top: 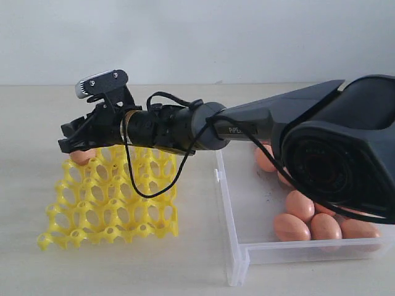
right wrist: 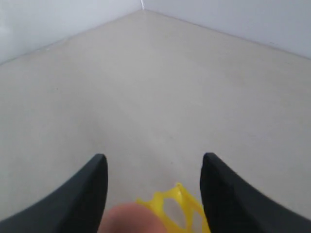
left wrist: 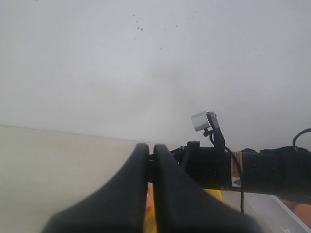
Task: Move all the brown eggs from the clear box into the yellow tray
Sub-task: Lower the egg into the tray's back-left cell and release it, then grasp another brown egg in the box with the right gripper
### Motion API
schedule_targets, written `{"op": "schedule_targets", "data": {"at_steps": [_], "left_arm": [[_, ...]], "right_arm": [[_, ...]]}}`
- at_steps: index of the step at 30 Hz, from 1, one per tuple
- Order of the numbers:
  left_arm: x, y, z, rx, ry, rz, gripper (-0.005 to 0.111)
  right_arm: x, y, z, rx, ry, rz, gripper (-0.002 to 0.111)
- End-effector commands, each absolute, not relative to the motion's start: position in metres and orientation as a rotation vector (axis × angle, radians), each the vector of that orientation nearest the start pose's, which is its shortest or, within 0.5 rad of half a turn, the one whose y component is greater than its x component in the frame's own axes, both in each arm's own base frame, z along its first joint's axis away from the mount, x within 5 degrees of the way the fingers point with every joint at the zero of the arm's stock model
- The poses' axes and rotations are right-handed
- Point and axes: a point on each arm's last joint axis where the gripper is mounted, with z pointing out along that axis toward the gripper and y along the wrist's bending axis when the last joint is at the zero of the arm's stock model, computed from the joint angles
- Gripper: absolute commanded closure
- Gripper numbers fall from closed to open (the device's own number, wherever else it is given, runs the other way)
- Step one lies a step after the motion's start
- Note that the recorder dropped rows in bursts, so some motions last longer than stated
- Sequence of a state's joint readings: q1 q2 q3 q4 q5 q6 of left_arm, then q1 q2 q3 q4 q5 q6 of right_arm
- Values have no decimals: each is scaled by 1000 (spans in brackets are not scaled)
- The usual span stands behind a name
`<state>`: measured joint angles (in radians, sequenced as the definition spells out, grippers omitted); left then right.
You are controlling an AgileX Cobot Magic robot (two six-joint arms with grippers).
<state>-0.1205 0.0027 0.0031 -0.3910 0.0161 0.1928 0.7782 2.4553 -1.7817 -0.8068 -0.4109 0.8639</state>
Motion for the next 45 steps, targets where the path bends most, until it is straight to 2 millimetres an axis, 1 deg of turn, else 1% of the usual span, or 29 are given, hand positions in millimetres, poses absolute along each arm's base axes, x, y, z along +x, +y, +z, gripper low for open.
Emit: {"op": "schedule_targets", "data": {"at_steps": [1, 2, 3, 5, 6, 7, 9, 12, 17, 20, 22, 25, 27, 29, 31, 34, 36, 38, 40, 41, 42, 43, 44, 45], "left_arm": [[56, -7, 213, -66, 1488, -276, 103], [56, -7, 213, -66, 1488, -276, 103], [56, -7, 213, -66, 1488, -276, 103], [56, -7, 213, -66, 1488, -276, 103], [56, -7, 213, -66, 1488, -276, 103], [56, -7, 213, -66, 1488, -276, 103], [56, -7, 213, -66, 1488, -276, 103], [56, -7, 213, -66, 1488, -276, 103], [56, -7, 213, -66, 1488, -276, 103], [56, -7, 213, -66, 1488, -276, 103], [56, -7, 213, -66, 1488, -276, 103], [56, -7, 213, -66, 1488, -276, 103], [56, -7, 213, -66, 1488, -276, 103], [56, -7, 213, -66, 1488, -276, 103], [56, -7, 213, -66, 1488, -276, 103], [56, -7, 213, -66, 1488, -276, 103], [56, -7, 213, -66, 1488, -276, 103], [56, -7, 213, -66, 1488, -276, 103], [56, -7, 213, -66, 1488, -276, 103], [56, -7, 213, -66, 1488, -276, 103], [56, -7, 213, -66, 1488, -276, 103], [56, -7, 213, -66, 1488, -276, 103], [56, -7, 213, -66, 1488, -276, 103], [56, -7, 213, -66, 1488, -276, 103]], "right_arm": [[374, 397, 155, -885, 1746, 744, 57], [376, 395, 161, -879, 1760, 706, 60], [378, 390, 170, -858, 1788, 649, 65], [381, 380, 185, -820, 1848, 499, 84], [381, 373, 193, -804, 1870, 430, 98], [381, 366, 200, -802, 1884, 361, 108], [377, 352, 214, -820, 1904, 225, 108], [367, 331, 232, -831, 1937, 85, 109], [345, 299, 247, -863, 1994, -53, 109], [330, 278, 250, -861, 2040, -116, 109], [323, 264, 250, -855, 2080, -154, 109], [314, 237, 249, -831, 2177, -235, 109], [312, 216, 246, -832, 2280, -271, 109], [314, 198, 241, -819, 2383, -242, 109], [322, 177, 234, -754, 2493, -154, 109], [332, 153, 226, -661, 2627, 76, 109], [336, 145, 224, -592, 2657, 217, 109], [340, 138, 223, -569, 2660, 270, 106], [342, 135, 219, -616, 2657, 245, 90], [345, 137, 214, -658, 2641, 236, 70], [346, 138, 211, -657, 2644, 235, 61], [350, 139, 203, -653, 2648, 229, 44], [352, 139, 199, -647, 2646, 224, 41], [357, 140, 189, -642, 2646, 215, 42]]}}
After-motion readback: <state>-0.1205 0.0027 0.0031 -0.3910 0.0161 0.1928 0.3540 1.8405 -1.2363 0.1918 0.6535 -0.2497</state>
